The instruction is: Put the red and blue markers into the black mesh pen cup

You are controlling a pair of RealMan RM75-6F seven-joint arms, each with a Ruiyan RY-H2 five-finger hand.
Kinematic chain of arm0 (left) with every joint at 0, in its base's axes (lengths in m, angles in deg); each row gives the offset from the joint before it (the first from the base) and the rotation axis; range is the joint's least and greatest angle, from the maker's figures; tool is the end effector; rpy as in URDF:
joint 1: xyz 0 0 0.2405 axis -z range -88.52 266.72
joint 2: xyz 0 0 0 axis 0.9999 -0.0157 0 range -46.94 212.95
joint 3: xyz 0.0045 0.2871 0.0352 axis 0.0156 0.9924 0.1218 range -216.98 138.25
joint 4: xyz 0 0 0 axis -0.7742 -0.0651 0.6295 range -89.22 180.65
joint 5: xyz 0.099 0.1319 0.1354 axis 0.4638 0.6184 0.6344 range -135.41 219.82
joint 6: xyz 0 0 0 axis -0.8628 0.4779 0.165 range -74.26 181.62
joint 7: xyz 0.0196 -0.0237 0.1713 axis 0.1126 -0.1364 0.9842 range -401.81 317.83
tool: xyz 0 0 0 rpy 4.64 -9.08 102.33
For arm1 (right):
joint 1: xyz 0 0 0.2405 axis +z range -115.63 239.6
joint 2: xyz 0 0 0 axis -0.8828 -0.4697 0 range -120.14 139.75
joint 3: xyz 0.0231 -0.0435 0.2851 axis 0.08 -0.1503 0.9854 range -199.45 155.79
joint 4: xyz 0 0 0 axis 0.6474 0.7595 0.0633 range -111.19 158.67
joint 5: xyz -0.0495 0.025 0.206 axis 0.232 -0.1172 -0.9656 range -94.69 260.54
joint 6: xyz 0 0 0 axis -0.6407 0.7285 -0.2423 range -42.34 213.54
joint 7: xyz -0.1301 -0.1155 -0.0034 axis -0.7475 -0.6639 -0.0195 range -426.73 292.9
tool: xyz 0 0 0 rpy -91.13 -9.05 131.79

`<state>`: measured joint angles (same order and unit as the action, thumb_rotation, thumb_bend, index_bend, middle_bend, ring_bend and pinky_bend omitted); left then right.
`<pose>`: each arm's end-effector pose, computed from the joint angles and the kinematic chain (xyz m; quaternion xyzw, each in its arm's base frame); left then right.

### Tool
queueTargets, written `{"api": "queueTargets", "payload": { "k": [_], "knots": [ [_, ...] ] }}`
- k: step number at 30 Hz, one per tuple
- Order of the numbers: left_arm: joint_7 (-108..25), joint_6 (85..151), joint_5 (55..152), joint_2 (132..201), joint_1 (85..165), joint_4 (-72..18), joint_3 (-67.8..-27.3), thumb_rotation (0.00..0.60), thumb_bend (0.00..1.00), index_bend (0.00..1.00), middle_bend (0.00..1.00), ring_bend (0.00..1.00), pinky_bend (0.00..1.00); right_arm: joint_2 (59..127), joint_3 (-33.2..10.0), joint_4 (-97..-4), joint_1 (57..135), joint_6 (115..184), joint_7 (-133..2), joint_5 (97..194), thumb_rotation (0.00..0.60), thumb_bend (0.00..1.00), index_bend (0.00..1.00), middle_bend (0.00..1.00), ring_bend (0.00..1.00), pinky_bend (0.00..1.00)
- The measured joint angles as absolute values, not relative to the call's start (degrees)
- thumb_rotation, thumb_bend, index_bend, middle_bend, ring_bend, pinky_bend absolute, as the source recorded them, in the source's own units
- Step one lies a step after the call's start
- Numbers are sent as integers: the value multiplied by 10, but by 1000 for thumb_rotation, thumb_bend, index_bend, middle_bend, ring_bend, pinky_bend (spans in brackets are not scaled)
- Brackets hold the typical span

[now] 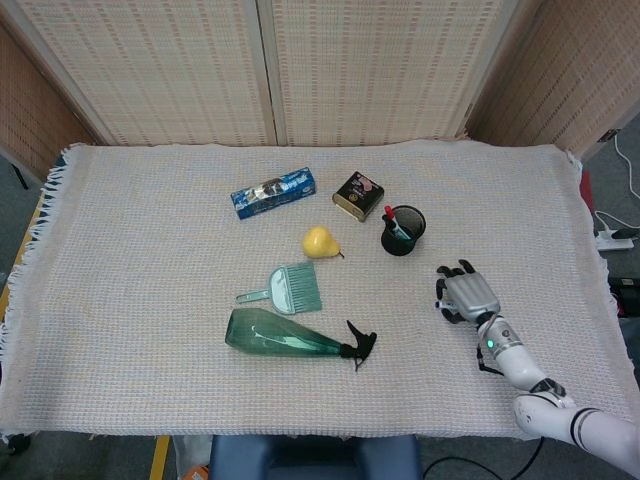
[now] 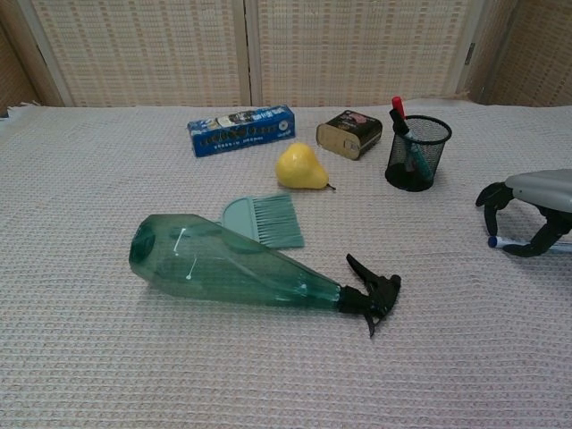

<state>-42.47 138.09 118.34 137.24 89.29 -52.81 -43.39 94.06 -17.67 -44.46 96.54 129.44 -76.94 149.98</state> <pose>-0.3691 0.1854 0.2338 -0.5306 -0.4238 -0.3247 0.6584 -0.3247 -0.3843 -0.0005 0.7464 -0.4201 0.2096 0.4717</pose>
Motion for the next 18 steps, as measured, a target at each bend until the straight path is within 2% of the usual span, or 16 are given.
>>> {"api": "queueTargets", "payload": {
  "k": [6, 14, 18],
  "knots": [
    [-426, 1380, 1182, 1373, 893, -527, -434, 600, 512, 138, 11, 0, 283, 946, -179, -438, 967, 1296, -776, 1503, 600, 261, 493, 150, 202, 65],
    [-428, 1380, 1182, 1373, 893, -525, -435, 600, 511, 138, 11, 0, 284, 951, -179, -431, 966, 1303, -770, 1513, 600, 274, 623, 186, 245, 114],
    [-428, 1380, 1182, 1373, 893, -525, -435, 600, 510, 138, 11, 0, 283, 952, -178, -430, 965, 1306, -769, 1513, 600, 277, 657, 196, 258, 126]
  ]
}}
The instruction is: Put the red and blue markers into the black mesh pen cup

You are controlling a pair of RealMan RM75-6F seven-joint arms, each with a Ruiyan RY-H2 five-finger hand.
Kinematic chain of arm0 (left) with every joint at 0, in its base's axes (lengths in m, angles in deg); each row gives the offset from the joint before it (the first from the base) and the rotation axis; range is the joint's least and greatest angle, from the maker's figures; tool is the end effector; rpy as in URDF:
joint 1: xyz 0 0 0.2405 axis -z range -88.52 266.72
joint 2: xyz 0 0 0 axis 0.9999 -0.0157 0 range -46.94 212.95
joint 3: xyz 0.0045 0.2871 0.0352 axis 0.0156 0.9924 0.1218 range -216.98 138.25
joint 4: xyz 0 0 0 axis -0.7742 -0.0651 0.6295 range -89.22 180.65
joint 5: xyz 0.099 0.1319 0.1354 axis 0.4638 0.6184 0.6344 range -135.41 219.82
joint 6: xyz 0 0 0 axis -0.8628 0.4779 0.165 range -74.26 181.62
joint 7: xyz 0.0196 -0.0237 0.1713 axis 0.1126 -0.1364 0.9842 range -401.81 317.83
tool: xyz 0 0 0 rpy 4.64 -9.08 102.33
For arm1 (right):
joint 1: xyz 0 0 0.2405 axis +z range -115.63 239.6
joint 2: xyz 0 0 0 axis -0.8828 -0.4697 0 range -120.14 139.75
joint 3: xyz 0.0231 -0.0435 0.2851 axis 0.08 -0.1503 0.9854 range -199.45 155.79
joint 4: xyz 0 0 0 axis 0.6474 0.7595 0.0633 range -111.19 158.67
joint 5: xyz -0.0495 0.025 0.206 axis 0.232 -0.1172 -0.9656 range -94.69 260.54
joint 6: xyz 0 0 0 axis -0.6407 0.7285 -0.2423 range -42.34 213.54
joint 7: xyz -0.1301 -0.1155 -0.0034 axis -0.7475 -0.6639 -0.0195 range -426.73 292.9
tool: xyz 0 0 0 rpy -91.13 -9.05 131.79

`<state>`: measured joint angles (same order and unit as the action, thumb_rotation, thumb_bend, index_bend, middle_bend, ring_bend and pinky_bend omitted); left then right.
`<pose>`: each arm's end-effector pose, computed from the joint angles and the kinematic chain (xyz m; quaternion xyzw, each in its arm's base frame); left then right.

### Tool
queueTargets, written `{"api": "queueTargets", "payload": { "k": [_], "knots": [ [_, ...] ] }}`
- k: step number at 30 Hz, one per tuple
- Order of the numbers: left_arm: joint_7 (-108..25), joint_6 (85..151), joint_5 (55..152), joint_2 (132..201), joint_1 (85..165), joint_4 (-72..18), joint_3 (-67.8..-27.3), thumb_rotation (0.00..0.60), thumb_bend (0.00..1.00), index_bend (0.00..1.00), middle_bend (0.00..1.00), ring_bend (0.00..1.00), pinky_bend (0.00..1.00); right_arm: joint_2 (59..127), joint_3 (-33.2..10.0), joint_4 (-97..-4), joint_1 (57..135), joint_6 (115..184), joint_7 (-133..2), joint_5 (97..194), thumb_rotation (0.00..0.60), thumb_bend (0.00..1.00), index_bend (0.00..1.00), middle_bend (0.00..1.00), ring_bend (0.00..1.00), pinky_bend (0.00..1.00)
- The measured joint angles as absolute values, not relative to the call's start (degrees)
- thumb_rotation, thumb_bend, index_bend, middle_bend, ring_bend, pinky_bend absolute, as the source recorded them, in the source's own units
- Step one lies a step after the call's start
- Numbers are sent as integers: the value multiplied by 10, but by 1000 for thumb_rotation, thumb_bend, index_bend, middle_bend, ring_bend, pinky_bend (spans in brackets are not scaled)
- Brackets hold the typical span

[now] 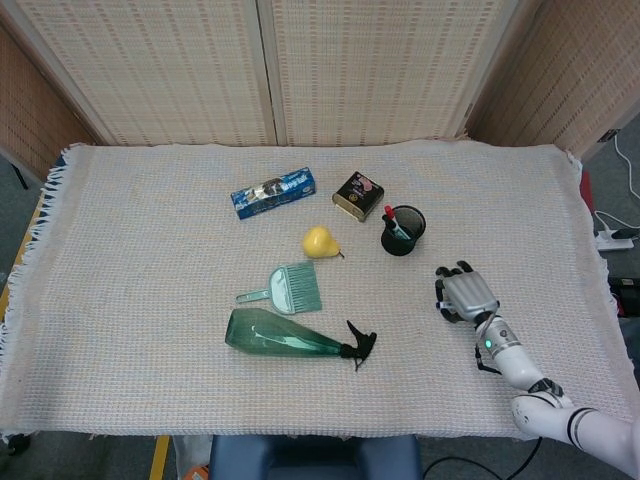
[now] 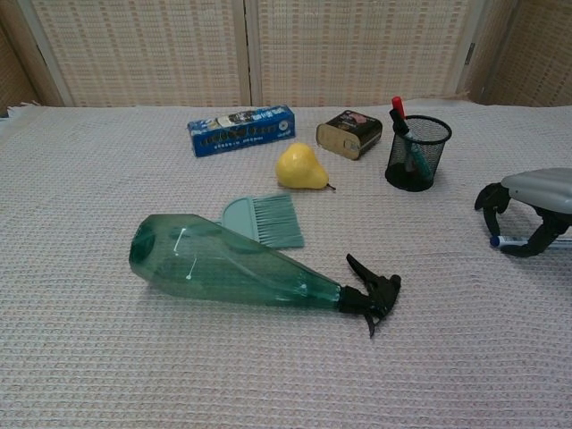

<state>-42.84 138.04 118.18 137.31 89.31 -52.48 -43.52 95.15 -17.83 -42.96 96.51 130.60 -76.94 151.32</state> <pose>-0.3703 0.1859 0.2346 -0.5287 -0.4241 -0.3258 0.6592 -0.3237 -0.3859 -0.0033 0.7502 -0.4062 0.2138 0.4760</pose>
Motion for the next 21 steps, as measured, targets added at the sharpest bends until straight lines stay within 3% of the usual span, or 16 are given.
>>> {"api": "queueTargets", "payload": {
  "k": [10, 21],
  "knots": [
    [-430, 1382, 1183, 1372, 892, -526, -435, 600, 510, 137, 11, 0, 284, 939, -162, -455, 960, 1341, -737, 1527, 600, 282, 671, 205, 268, 136],
    [-426, 1389, 1195, 1371, 891, -531, -432, 600, 511, 138, 11, 0, 284, 883, -80, -557, 967, 1410, -606, 1554, 600, 283, 685, 223, 288, 161]
  ]
}}
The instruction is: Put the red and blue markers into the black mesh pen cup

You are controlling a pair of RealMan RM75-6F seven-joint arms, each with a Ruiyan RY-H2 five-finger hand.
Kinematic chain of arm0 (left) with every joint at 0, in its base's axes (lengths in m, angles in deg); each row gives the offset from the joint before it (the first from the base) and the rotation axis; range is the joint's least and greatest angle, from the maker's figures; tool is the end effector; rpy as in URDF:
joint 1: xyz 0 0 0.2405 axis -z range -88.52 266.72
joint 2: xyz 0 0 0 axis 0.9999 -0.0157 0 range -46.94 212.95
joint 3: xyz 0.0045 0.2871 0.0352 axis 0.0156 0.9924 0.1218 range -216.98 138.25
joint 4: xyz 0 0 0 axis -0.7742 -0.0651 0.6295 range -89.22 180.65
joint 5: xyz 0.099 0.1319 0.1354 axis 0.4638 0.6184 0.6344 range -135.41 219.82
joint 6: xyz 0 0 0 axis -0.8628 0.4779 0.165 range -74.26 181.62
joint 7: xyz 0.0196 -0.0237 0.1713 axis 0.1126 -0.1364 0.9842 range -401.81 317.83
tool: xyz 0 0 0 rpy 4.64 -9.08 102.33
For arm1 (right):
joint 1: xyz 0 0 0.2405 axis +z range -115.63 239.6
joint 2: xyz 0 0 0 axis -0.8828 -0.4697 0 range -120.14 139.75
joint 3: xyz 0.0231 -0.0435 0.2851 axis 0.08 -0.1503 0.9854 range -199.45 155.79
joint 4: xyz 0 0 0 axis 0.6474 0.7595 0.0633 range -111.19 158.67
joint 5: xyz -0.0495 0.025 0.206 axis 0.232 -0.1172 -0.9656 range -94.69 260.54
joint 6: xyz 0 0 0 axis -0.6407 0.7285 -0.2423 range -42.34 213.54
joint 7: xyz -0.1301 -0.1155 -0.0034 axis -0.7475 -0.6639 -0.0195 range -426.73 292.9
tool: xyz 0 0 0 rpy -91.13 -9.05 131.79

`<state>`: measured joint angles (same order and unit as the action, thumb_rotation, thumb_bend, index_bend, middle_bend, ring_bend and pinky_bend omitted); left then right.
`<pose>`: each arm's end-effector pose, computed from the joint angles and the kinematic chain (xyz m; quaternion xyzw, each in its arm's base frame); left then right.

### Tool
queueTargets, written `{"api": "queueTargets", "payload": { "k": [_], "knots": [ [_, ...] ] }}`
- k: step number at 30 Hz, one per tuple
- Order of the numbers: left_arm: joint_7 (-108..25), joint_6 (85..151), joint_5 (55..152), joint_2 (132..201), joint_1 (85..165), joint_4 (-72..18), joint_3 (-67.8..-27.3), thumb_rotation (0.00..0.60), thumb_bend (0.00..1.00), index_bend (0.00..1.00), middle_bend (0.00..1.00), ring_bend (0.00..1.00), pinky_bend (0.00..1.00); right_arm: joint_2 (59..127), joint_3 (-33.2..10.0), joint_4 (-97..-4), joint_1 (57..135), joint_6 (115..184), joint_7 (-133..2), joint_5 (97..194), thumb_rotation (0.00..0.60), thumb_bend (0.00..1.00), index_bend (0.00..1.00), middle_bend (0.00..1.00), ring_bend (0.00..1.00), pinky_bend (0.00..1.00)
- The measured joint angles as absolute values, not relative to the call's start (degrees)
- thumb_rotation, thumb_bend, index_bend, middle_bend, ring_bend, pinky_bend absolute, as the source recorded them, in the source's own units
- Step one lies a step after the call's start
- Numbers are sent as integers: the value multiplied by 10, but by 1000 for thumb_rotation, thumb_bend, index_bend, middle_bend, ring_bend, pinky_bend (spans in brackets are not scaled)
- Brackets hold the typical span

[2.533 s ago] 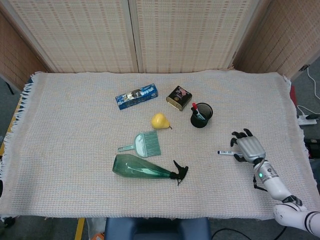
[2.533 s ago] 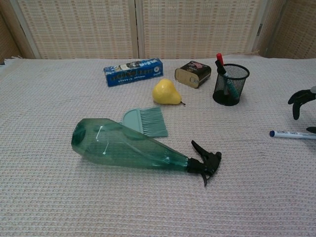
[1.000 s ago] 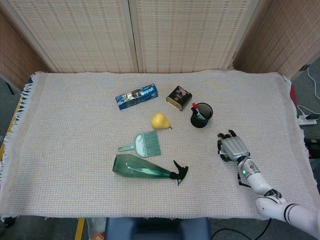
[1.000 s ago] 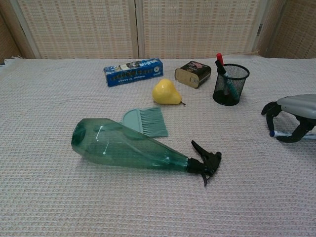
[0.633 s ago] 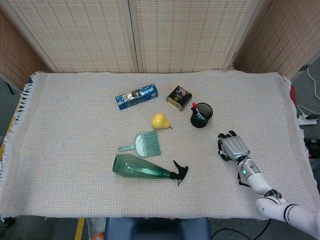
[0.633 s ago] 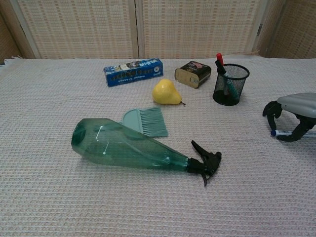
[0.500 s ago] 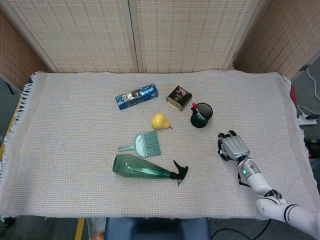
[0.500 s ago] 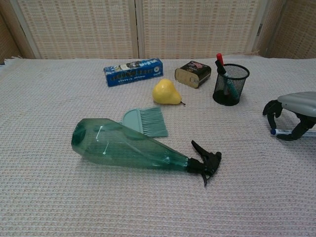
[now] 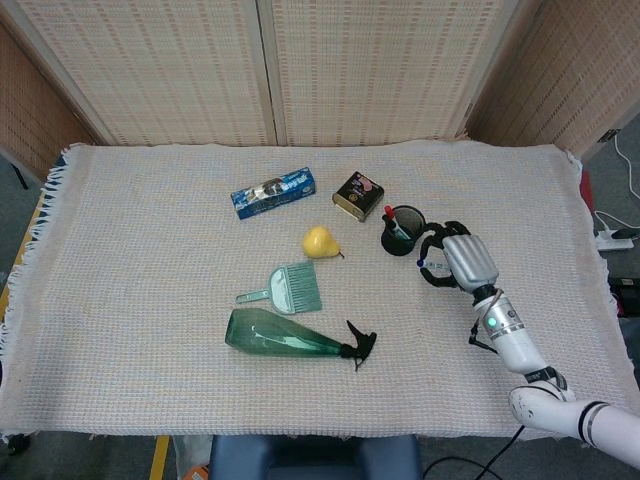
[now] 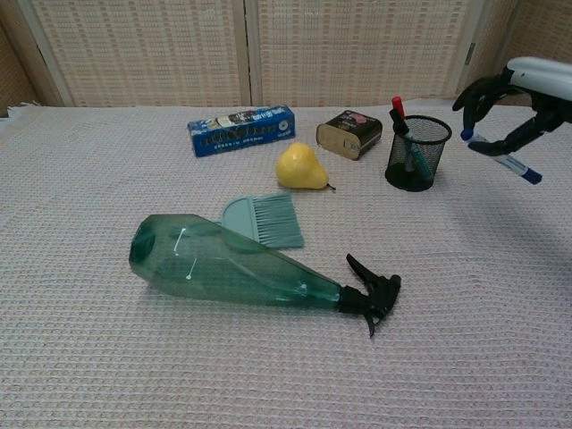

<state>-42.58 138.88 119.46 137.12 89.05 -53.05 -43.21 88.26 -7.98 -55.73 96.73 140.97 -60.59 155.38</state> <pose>-0.3654 0.1840 0.2342 -0.5341 -0.4188 -0.3305 0.6558 -0.2390 -0.4143 0.0658 0.6469 -0.4460 0.4363 0.4385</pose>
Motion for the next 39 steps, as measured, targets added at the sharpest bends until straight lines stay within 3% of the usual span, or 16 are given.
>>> {"api": "queueTargets", "payload": {
  "k": [9, 17, 27, 39],
  "knots": [
    [-422, 1395, 1198, 1370, 888, -536, -431, 600, 511, 138, 12, 0, 284, 888, -10, -543, 1003, 1378, -322, 1552, 600, 283, 700, 223, 289, 173],
    [-425, 1391, 1189, 1370, 889, -532, -434, 600, 511, 137, 12, 0, 284, 955, 30, -383, 1064, 1321, -74, 1557, 600, 284, 716, 223, 289, 183],
    [-427, 1386, 1177, 1371, 890, -526, -438, 600, 510, 137, 12, 0, 283, 1042, 20, -209, 1122, 1273, 20, 1578, 600, 285, 718, 223, 293, 189],
    [-424, 1385, 1177, 1372, 891, -525, -438, 600, 511, 137, 12, 0, 284, 1059, -12, -159, 1125, 1275, 59, 1596, 600, 290, 722, 227, 299, 194]
  ]
}}
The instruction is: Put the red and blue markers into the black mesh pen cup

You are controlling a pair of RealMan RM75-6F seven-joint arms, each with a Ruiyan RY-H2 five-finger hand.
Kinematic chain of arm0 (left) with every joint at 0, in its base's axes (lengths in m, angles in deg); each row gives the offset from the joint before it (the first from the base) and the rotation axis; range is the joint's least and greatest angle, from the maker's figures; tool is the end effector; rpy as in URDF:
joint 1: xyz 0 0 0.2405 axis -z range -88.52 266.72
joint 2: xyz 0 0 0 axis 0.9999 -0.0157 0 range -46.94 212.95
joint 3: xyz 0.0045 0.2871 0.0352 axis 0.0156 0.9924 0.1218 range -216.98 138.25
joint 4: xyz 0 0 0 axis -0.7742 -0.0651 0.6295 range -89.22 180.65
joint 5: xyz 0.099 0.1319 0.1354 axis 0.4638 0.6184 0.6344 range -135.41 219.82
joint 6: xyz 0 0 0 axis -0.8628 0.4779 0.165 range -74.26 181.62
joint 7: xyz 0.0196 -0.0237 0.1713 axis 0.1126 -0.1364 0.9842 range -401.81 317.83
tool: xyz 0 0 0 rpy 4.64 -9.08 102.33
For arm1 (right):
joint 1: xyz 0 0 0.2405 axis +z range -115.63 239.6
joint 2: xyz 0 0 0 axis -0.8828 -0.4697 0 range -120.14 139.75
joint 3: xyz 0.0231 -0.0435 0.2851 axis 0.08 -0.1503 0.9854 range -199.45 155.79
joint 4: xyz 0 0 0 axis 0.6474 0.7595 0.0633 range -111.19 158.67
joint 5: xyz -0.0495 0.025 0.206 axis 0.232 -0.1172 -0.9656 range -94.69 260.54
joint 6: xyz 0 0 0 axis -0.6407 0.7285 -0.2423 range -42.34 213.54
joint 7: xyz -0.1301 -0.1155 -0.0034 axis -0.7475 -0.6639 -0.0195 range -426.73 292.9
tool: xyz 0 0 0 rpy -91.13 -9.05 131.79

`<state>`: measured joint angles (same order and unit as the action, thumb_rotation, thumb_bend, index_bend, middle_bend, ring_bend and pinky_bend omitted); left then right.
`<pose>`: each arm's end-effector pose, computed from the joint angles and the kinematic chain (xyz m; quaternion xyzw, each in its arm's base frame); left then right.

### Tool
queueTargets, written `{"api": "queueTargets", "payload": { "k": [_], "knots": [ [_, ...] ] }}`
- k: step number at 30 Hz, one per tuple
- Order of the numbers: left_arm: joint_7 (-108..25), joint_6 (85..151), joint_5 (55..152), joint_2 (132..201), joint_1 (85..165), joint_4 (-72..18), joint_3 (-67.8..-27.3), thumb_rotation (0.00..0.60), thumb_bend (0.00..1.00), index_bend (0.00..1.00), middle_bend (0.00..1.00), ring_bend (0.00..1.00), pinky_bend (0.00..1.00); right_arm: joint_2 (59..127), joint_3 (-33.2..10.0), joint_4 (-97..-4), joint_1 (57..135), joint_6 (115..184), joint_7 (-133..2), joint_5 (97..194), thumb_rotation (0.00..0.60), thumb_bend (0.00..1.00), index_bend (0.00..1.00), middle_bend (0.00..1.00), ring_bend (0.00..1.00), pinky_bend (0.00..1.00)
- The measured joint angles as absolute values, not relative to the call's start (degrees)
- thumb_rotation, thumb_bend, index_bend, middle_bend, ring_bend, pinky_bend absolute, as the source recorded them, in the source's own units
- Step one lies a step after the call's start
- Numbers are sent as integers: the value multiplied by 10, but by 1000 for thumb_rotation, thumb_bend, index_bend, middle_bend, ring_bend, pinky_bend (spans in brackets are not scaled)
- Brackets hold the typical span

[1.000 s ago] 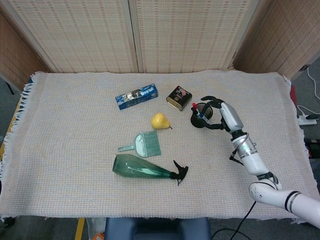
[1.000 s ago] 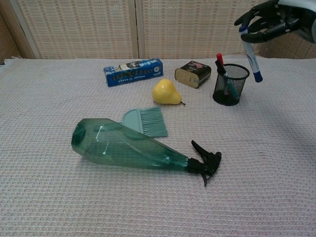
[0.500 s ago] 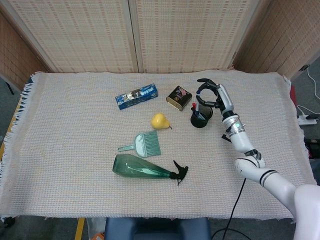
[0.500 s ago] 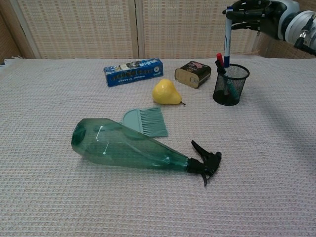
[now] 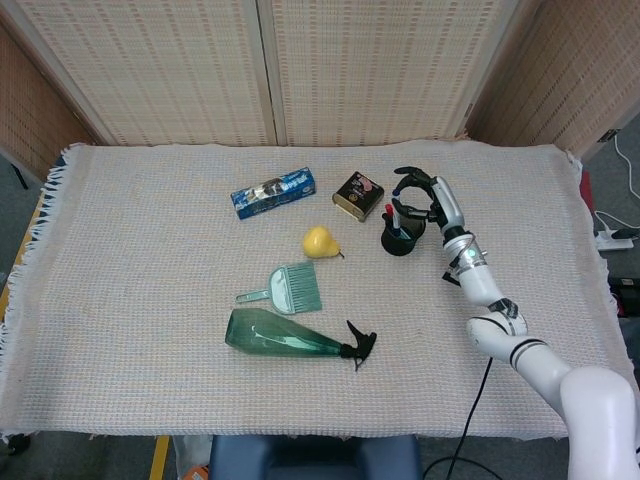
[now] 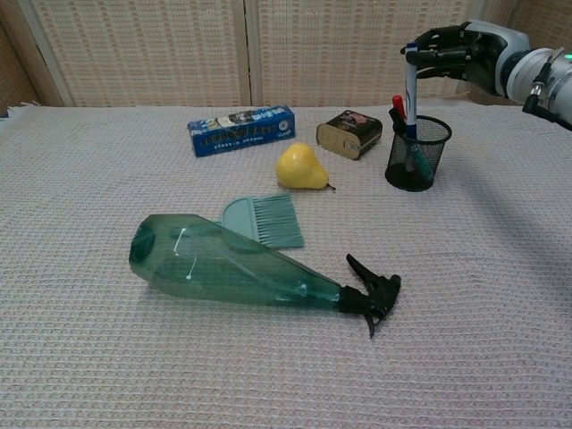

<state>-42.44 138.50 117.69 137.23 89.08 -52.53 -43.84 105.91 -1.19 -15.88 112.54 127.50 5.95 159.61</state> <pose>-0.3710 0.1853 0.2377 -0.5243 -0.4204 -0.3247 0.6655 -0.2149 -0.5377 0.0352 0.3826 -0.6642 0.5988 0.2322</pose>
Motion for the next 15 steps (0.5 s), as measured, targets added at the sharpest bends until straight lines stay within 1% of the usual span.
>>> {"api": "queueTargets", "payload": {
  "k": [3, 7, 11, 15],
  "knots": [
    [-423, 1385, 1176, 1372, 891, -526, -438, 600, 510, 137, 12, 0, 284, 1056, -20, -160, 1122, 1275, 57, 1599, 600, 290, 736, 228, 292, 190],
    [-423, 1384, 1176, 1372, 891, -527, -438, 600, 510, 137, 12, 0, 284, 1050, -30, -166, 1119, 1269, 52, 1601, 600, 292, 743, 228, 249, 146],
    [-422, 1384, 1175, 1372, 891, -527, -438, 600, 510, 138, 11, 0, 284, 1047, -36, -169, 1118, 1265, 35, 1602, 600, 295, 737, 220, 160, 56],
    [-422, 1382, 1174, 1372, 891, -527, -438, 600, 510, 138, 12, 0, 284, 1041, -39, -178, 1119, 1258, 19, 1598, 600, 295, 708, 180, 106, 4]
  ]
}}
